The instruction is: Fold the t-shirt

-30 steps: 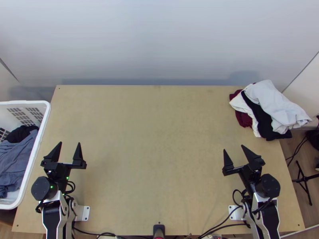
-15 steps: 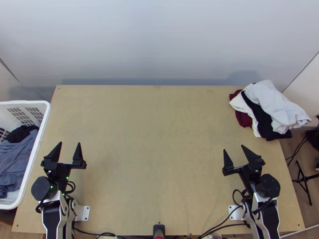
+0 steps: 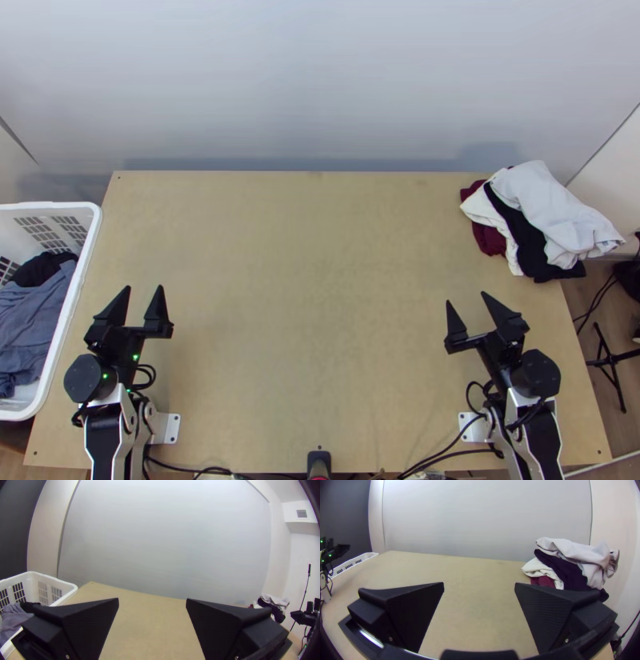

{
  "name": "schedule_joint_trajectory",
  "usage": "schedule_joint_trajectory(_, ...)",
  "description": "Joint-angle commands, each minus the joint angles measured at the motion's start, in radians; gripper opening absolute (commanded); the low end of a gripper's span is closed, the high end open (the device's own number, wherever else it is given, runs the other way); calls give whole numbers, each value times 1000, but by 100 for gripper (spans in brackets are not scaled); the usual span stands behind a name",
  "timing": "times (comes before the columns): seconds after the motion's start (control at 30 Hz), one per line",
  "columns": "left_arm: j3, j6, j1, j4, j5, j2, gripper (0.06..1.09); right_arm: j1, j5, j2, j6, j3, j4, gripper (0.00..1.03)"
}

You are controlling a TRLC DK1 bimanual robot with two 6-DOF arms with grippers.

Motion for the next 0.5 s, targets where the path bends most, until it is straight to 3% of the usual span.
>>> schedule_joint_trajectory(0.0,4,-32,-27,4,-12,1,104,-33,43,-3,14,2,0,99)
schedule_joint_trajectory(0.23,125,56,4,-76,-17,89,103,-99,64,16,14,91,13,99)
schedule_joint_trajectory(0.3,211,59,5,-90,-17,228,98,-85,64,109,1,164,7,99)
schedule_joint_trajectory(0.47,553,71,8,-299,-17,566,98,-88,64,396,-81,404,-26,98)
